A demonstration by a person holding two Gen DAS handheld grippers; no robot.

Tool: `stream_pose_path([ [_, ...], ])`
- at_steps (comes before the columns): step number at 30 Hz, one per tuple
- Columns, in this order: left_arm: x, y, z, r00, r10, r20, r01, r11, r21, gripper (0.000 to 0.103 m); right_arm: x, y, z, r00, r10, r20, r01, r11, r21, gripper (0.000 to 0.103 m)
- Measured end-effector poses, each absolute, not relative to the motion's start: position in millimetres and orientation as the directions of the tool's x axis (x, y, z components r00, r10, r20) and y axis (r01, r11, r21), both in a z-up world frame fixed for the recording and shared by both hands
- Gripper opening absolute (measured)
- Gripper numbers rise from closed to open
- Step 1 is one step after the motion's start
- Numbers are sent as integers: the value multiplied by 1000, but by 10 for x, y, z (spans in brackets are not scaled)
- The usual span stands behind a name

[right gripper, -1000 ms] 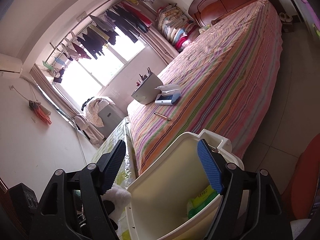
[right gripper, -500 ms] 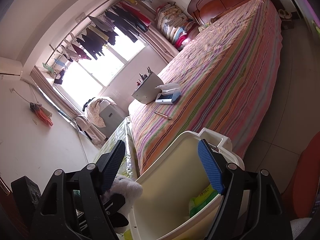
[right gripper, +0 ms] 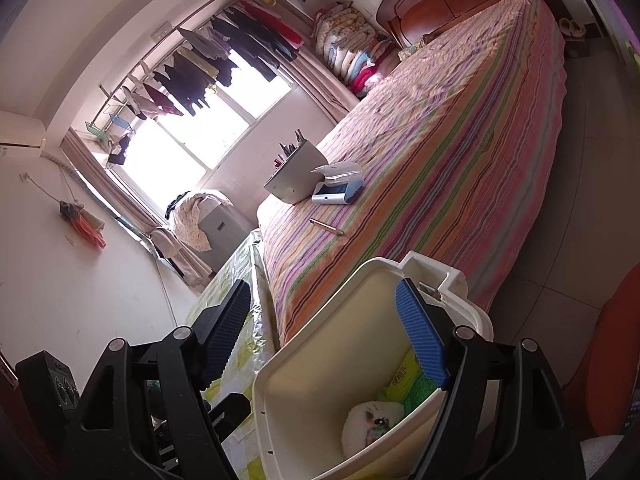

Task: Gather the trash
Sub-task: 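Lower the white fluffy plush into the cream bin and open the left tool, then move both open tools back to the table items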

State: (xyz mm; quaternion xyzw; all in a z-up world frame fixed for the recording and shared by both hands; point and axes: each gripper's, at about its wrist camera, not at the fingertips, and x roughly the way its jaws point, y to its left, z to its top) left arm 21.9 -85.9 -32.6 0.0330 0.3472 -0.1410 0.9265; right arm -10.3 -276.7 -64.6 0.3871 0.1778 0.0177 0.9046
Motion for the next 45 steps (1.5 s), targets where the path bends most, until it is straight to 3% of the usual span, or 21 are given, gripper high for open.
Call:
stream_pose_path([
  [30,210,80,-139,755,-162,-635,176,984,-41,78,46,-2163,-558,913,233,-335,43,762,647,83],
  [45,386,846,34,803,-41,-594,20,999,-41,78,109,-1582,-424,902,293,-318,-73,828,556,86],
])
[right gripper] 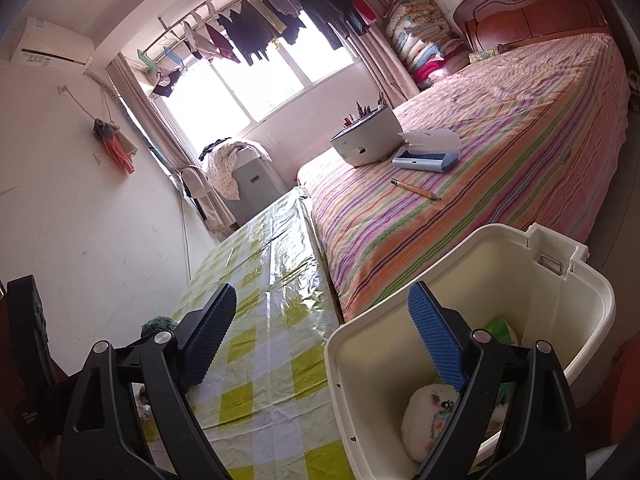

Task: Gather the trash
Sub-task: 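Move both open tools back to the table items, then grasp the green fuzzy plush with the right tool while the left tool grasps the gold wrapper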

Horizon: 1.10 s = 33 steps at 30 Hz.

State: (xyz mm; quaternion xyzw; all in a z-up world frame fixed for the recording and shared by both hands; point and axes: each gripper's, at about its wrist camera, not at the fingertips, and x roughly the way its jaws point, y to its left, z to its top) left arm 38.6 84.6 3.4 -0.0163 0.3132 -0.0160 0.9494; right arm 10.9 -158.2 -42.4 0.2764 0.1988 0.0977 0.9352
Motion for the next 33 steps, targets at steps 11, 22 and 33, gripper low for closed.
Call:
stream_pose_path([
  [11,472,1435,12,803,16,-596,-96,990,-102,78,241,-1159,-459,868,341,-361,-139,864,483,88],
  [22,216,2064,57,813,139,-566,-269,951,-152,78,463,-624,-343,799,450,-399,-272,863,426,93],
  [33,-243,3103,-62,716,321,-620,-589,754,-290,78,745,262,-88,670,617,-412,-494,785,373,94],
])
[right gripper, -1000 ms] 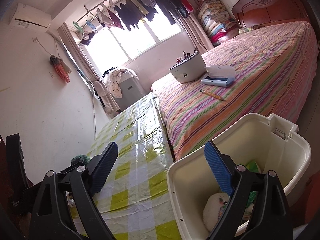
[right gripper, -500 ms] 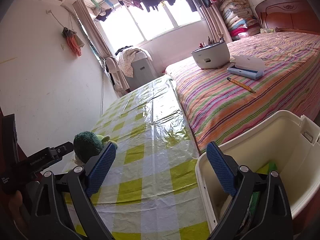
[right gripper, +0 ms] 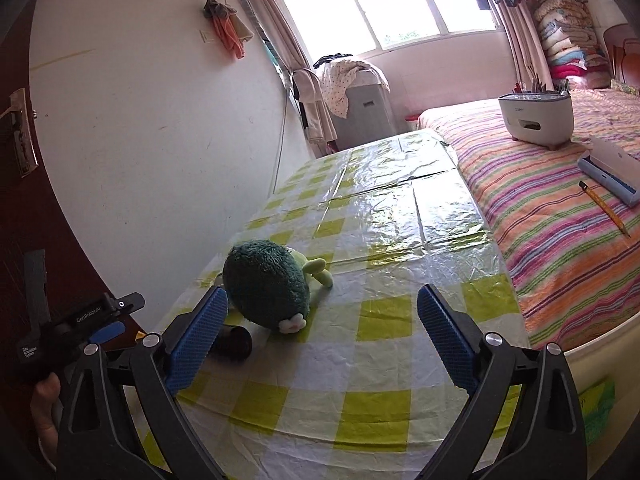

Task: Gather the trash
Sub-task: 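Grasp the green fuzzy plush with the right tool while the left tool grasps the gold wrapper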

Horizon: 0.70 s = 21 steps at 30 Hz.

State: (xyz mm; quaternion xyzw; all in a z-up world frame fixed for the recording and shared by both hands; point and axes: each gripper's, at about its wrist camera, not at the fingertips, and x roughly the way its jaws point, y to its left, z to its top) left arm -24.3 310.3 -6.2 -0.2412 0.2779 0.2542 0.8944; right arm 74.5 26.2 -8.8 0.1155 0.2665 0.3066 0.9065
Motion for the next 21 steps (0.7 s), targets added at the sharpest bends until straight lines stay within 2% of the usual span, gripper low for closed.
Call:
stream_pose_path([
  [9,-379,3304,-235,666,286,-689,-597,758,-263,78,1021,1199,-166,521,681,-515,-602,720,344,94],
  [19,-322,3452,-420,591,271,-760,-597,780,-186,78,1440,1854,-439,503,557,-661,-554,795,249,95],
  [20,-302,3458,-449,582,264,-769,-596,782,-183,78,1451,1902,-461,508,538,-673,-552,803,225,93],
  [21,-286,3463,-472,576,261,-775,-596,782,-180,78,1455,1933,-471,515,523,-679,-553,808,202,81],
])
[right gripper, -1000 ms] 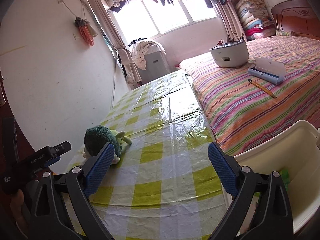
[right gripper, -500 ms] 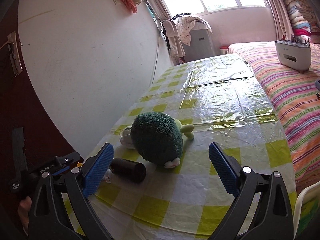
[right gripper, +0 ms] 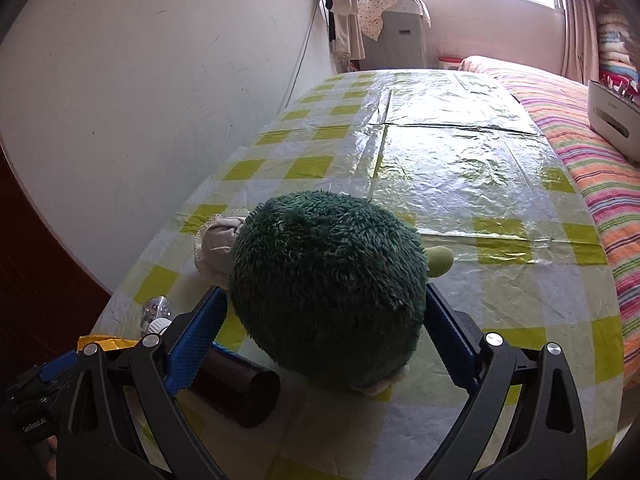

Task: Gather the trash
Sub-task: 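Grasp the green fuzzy plush with the right tool while the left tool grasps the gold wrapper, then carry the green plush into the cream bin and open the right tool while the left tool holds the wrapper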

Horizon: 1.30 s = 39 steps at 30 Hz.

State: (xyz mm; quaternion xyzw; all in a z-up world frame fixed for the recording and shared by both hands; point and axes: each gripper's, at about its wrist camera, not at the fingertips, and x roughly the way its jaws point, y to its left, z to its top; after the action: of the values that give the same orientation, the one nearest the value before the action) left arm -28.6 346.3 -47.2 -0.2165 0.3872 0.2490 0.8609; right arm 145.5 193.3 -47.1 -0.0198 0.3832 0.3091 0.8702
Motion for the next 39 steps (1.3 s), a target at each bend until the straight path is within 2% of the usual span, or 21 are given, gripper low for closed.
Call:
stream_pose_path([
  [3,-236,3470,-515,558,285,-779,-609,778,-153,78,1450,1890,-462,513,530,-676,-561,802,203,72],
  [8,-175,3503,-562,571,262,-778,-591,789,-168,78,1268,1566,-413,536,551,-640,-558,800,222,71],
  [10,-160,3549,-625,573,219,-790,-589,779,-212,69,1183,1389,-396,545,560,-624,-554,799,233,71],
  [11,-153,3571,-660,569,200,-797,-591,773,-229,51,1137,1297,-387,551,564,-615,-552,799,238,71],
  [12,-151,3587,-681,570,189,-800,-592,769,-240,47,1087,1207,-382,560,562,-609,-546,803,240,71],
  [18,-168,3537,-651,591,198,-782,-591,766,-252,36,865,731,-332,629,545,-554,-497,830,253,71],
  [24,-170,3385,-517,639,223,-736,-566,784,-255,33,679,427,-292,672,551,-496,-474,833,285,72],
  [31,-160,3210,-367,693,221,-686,-527,805,-273,33,704,259,-351,673,549,-496,-440,836,328,73],
  [39,-58,2991,-350,706,189,-682,-473,843,-255,33,682,48,-341,705,531,-470,-405,846,347,73],
])
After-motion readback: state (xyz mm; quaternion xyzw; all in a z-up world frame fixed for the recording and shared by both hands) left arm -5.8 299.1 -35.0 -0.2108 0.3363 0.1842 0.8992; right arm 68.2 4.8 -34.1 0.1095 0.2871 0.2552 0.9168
